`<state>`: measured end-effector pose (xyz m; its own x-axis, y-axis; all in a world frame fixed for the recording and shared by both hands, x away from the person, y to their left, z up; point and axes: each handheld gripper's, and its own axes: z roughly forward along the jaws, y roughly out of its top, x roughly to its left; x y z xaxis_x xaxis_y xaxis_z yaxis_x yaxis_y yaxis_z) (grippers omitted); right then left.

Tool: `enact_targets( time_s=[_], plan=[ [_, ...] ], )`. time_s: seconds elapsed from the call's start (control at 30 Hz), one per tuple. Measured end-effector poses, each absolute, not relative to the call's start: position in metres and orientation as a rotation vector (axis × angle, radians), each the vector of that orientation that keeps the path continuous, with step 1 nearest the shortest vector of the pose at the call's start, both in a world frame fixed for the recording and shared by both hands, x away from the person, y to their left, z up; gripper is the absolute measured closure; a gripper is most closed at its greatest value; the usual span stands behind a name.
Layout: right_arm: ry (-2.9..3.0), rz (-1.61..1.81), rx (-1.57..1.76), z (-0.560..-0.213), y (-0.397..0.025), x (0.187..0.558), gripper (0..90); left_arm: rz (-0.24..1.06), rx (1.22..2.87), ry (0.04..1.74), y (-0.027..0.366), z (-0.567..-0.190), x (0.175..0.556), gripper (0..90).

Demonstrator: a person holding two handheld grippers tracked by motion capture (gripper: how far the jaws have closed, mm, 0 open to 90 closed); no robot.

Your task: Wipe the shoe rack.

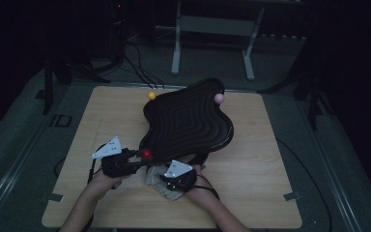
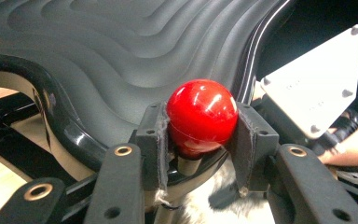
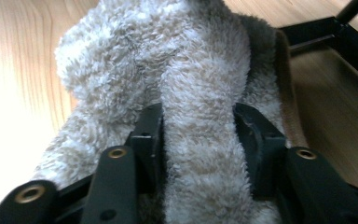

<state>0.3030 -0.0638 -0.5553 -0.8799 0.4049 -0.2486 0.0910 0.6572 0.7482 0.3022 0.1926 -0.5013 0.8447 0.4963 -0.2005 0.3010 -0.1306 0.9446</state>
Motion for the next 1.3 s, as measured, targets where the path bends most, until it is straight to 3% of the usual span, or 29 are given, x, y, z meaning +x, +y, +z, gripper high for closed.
enact_targets(
  time_s=[0.73,1.3],
  plan=[
    [2.508,1.013,0.594,-0.545,-0.158,0.327,62.8,0.192,1.738,0.589,0.194,-0.502,0.303,59.9],
    [2.465,0.996,0.765,-0.548,-0.181,0.343,68.4,0.2,1.743,0.595,0.193,-0.504,0.302,60.3]
  ],
)
